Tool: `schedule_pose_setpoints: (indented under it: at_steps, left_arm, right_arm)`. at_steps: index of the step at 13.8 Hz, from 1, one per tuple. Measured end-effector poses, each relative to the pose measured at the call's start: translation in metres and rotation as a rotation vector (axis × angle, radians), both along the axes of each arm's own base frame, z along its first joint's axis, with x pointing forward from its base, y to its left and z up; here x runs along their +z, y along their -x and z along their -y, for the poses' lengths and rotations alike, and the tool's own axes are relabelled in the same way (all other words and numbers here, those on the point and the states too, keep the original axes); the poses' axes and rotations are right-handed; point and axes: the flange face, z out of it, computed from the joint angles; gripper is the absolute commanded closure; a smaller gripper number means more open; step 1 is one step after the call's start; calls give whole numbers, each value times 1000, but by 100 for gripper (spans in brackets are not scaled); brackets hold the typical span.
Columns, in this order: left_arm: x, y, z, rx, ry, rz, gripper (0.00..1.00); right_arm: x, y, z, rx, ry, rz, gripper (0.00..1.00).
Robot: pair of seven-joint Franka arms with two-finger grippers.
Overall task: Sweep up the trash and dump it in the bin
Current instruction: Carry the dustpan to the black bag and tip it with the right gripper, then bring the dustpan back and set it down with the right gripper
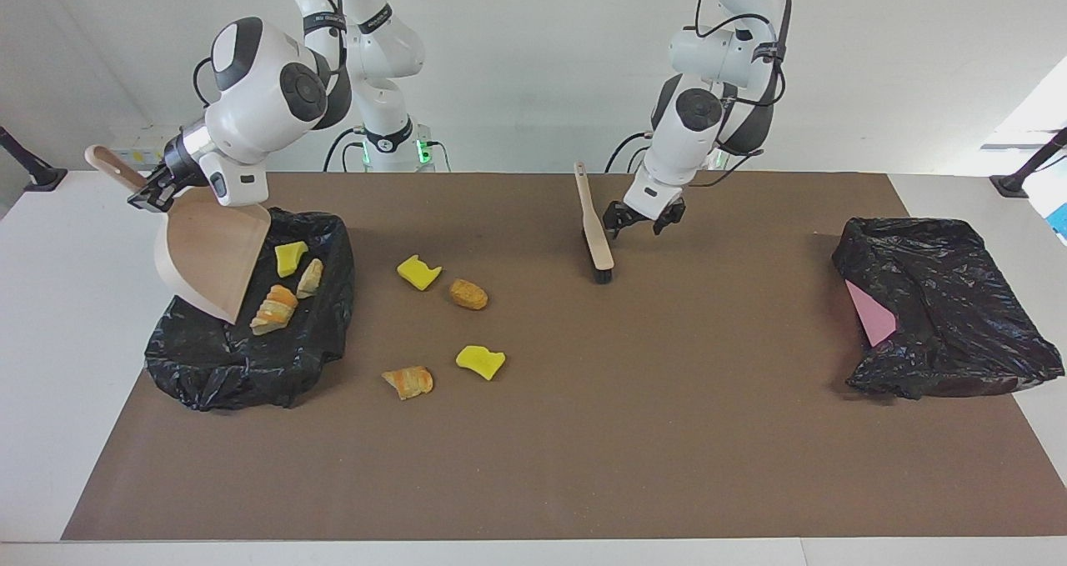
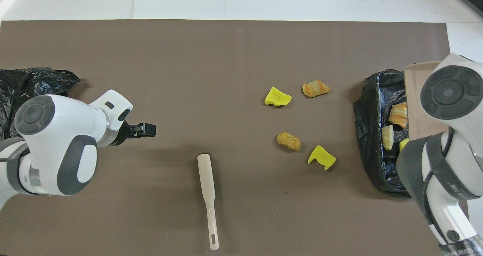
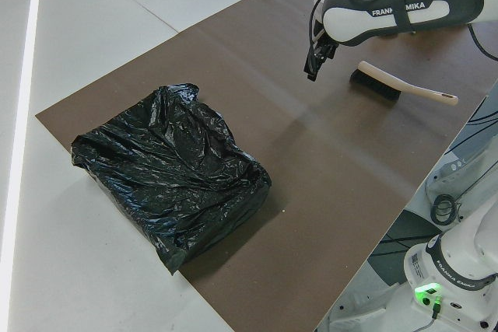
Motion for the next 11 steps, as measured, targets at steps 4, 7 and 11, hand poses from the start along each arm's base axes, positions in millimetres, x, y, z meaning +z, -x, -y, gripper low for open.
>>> schedule_pose_setpoints:
  at_steps: [4, 7, 11]
  left_arm:
    - [33, -32, -64, -25, -1, 41, 0]
    - [78, -42, -71, -60, -26, 31, 0]
    - [145, -47, -68, -90, -43, 13, 0]
  right_arm:
    - [-6, -30, -68, -144, -164, 130, 100]
    - [-26, -42, -123, -296, -291, 251, 100]
    - [-55, -49, -194, -579, -485, 402, 100]
